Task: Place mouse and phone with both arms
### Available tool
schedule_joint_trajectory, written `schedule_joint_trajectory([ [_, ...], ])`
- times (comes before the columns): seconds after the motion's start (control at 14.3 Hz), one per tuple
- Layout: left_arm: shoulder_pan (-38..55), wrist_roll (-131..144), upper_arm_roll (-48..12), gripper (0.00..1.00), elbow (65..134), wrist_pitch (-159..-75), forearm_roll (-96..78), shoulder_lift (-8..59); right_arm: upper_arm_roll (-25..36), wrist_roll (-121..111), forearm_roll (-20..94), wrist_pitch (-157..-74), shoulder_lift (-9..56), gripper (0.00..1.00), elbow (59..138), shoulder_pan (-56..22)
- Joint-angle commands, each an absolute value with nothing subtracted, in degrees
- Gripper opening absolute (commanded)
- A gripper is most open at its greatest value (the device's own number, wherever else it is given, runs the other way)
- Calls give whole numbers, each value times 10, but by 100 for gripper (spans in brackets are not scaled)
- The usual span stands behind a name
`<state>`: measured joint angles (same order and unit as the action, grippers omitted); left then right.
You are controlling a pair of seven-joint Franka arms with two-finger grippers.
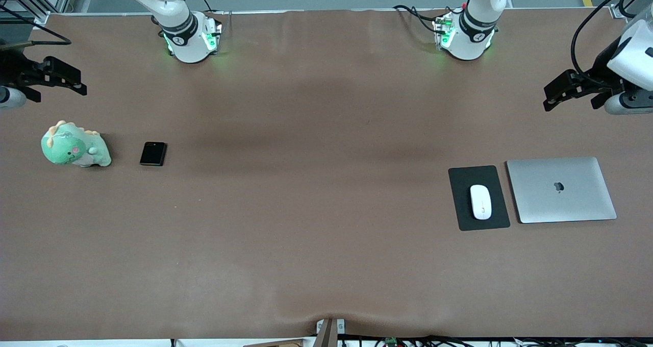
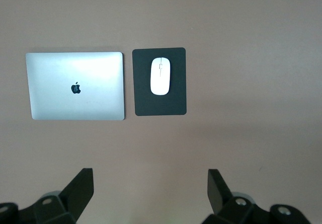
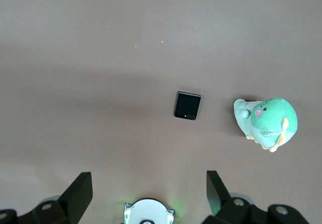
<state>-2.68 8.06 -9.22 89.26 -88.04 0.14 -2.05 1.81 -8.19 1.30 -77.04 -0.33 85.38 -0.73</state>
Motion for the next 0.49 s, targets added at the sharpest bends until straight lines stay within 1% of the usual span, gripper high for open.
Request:
schedule_joint_trajectory([
  [0.0, -25, 78, -90, 100, 890, -878, 1, -25, 14, -79, 14, -785, -25, 100, 881, 3],
  [0.42, -25, 78, -91, 100, 890, -875, 1, -25, 14, -79, 24, -793, -22, 100, 881, 17],
])
